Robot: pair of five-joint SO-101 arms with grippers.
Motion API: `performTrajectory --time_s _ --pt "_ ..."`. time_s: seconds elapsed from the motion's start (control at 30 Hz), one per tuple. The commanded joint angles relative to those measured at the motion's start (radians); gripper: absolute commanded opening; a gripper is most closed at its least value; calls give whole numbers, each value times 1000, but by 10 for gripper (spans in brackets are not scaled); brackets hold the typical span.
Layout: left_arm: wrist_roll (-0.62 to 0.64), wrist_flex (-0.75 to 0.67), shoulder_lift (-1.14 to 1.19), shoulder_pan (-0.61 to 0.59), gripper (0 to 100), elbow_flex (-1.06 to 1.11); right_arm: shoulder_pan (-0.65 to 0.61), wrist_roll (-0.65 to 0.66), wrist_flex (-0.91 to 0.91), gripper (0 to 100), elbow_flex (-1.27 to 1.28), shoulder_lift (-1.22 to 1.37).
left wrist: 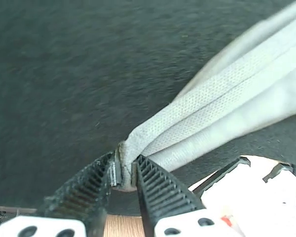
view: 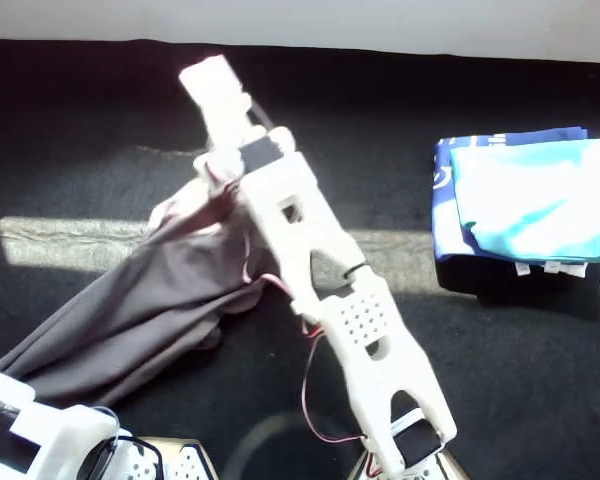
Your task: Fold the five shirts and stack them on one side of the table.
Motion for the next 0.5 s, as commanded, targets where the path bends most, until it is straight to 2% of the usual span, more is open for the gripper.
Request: performTrajectory --time_s 0.0,0.13,0.27,0.47 --pt "64 -9 -21 150 9 -7 73 5 30 7 -16 -173" --pt "230 12 -31 340 9 -79 105 5 122 7 -16 -286" --pt "347 104 -31 489 9 -254 116 6 239 8 -16 -404" --pt "434 163 -31 587 9 -492 136 115 329 12 -4 -478"
